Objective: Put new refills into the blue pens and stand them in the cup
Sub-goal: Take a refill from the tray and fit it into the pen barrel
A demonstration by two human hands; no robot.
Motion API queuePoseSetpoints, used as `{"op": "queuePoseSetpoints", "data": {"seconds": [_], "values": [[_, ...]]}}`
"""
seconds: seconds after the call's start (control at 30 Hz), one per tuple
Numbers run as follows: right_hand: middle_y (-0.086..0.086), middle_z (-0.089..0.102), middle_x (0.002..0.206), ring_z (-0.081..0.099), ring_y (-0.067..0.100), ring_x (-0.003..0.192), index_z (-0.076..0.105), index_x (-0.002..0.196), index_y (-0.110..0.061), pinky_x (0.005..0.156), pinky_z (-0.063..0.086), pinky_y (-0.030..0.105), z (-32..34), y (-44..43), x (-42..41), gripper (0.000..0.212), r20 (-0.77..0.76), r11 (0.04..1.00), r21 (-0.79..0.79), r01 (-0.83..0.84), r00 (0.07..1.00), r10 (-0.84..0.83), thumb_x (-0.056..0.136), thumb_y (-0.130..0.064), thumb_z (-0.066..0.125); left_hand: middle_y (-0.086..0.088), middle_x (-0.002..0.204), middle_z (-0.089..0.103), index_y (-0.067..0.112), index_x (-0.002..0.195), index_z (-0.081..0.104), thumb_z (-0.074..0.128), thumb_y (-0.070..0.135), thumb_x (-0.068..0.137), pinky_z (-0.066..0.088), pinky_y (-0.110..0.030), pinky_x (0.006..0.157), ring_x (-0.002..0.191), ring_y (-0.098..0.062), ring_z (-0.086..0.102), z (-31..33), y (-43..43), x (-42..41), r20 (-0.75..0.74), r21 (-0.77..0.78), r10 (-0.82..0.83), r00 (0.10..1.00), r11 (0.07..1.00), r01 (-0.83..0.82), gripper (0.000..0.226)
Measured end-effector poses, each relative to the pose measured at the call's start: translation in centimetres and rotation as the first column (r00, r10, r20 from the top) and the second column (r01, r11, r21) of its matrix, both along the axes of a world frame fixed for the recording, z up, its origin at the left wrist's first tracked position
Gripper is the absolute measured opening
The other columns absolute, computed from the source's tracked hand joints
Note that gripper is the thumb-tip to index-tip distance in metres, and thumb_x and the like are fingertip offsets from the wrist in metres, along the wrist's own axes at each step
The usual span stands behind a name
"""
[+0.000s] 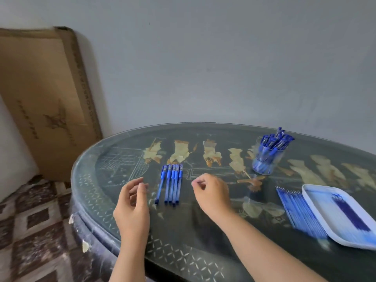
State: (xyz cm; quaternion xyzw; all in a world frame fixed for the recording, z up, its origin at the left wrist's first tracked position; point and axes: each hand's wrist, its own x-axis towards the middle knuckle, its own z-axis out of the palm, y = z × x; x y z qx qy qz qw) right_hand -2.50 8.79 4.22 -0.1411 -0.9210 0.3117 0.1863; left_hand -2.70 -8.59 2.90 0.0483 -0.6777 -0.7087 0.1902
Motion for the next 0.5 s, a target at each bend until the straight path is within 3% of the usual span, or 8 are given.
{"op": "queuePoseSetpoints", "data": {"seconds": [0.17, 0.3, 0.5], "values": [[-0.007, 0.070, 0.100, 0.059, 0.021, 0.103, 0.070, 0.089, -0.028, 0.093, 0.037, 0.036, -1.5, -3.1, -3.5, 0.024, 0.229, 0.993, -0.021, 0.113, 0.968, -0.105, 0.097, -0.041, 0.051, 0.004, 0.090, 0.072, 0.037, 0.095, 0.065, 0.057, 0.024, 0.096, 0.052, -0.029, 0.078, 0.089, -0.011, 0.067, 0.1, 0.1, -0.2, 0.001, -0.029, -0.045, 0.999, 0.999, 0.045, 0.015], [-0.006, 0.068, 0.090, 0.058, 0.022, 0.098, 0.068, 0.082, -0.026, 0.090, 0.037, 0.036, -2.1, -3.9, -5.1, 0.030, 0.266, 0.979, 0.038, 0.202, 0.942, -0.204, 0.094, -0.047, 0.051, 0.006, 0.090, 0.072, 0.039, 0.094, 0.065, 0.057, 0.026, 0.096, 0.050, -0.025, 0.077, 0.090, -0.009, 0.067, 0.0, -0.2, -0.4, 0.013, -0.027, -0.060, 0.998, 0.998, 0.060, 0.015], [-0.001, 0.067, 0.086, 0.060, 0.023, 0.094, 0.065, 0.083, -0.016, 0.087, 0.037, 0.038, -1.7, -4.0, -5.2, 0.028, 0.277, 0.967, 0.071, 0.246, 0.926, -0.256, 0.091, -0.039, 0.051, 0.007, 0.089, 0.071, 0.039, 0.094, 0.064, 0.057, 0.026, 0.096, 0.045, -0.017, 0.073, 0.087, -0.003, 0.066, 0.1, -0.3, -0.3, 0.028, -0.040, -0.073, 0.997, 0.996, 0.074, 0.015]]}}
